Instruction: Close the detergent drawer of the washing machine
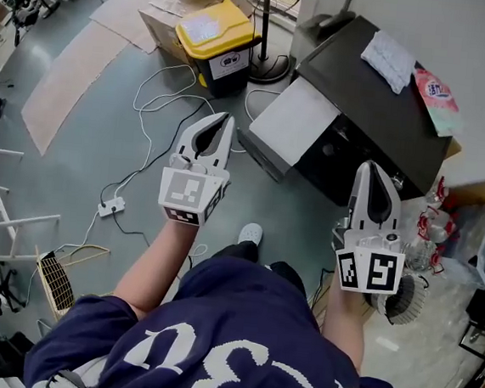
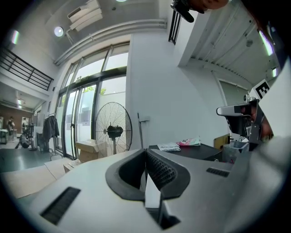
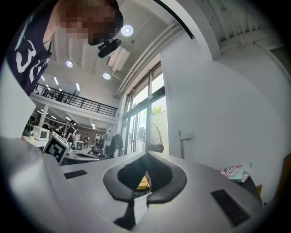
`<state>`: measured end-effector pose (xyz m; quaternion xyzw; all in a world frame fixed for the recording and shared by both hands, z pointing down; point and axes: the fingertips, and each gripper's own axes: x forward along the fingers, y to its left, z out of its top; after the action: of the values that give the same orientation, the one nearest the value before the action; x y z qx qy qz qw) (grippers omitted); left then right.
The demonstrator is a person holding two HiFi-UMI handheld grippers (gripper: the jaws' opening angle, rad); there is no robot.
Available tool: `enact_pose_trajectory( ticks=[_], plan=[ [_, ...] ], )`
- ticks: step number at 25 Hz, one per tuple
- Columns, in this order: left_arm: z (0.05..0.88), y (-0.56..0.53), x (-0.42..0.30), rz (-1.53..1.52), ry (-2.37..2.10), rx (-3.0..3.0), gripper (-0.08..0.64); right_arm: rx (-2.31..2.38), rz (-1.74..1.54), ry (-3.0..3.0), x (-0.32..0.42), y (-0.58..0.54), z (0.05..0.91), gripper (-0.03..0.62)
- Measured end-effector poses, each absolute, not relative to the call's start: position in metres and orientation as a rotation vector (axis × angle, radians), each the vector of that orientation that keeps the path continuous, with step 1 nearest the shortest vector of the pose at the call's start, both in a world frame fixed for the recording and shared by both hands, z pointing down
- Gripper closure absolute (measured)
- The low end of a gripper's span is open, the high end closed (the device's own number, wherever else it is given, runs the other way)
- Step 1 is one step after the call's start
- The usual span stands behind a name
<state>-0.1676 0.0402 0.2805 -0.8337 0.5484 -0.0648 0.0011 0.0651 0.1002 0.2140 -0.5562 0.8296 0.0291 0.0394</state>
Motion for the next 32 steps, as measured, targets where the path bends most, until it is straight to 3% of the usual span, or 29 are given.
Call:
enact_pose_trajectory(
  ticks=[12, 32],
  plan=[
    [0.315, -0.018, -0.16, -0.266, 1.763, -2.648, 0.539, -1.692, -0.013, 2.608, 0.069, 0.032, 0.249, 0.577],
    [0.331, -0.051, -0.125, -0.277, 2.116, -2.397, 0.538, -1.238, -0.075, 2.831, 0.104, -0.063, 0.273, 0.577]
  ],
)
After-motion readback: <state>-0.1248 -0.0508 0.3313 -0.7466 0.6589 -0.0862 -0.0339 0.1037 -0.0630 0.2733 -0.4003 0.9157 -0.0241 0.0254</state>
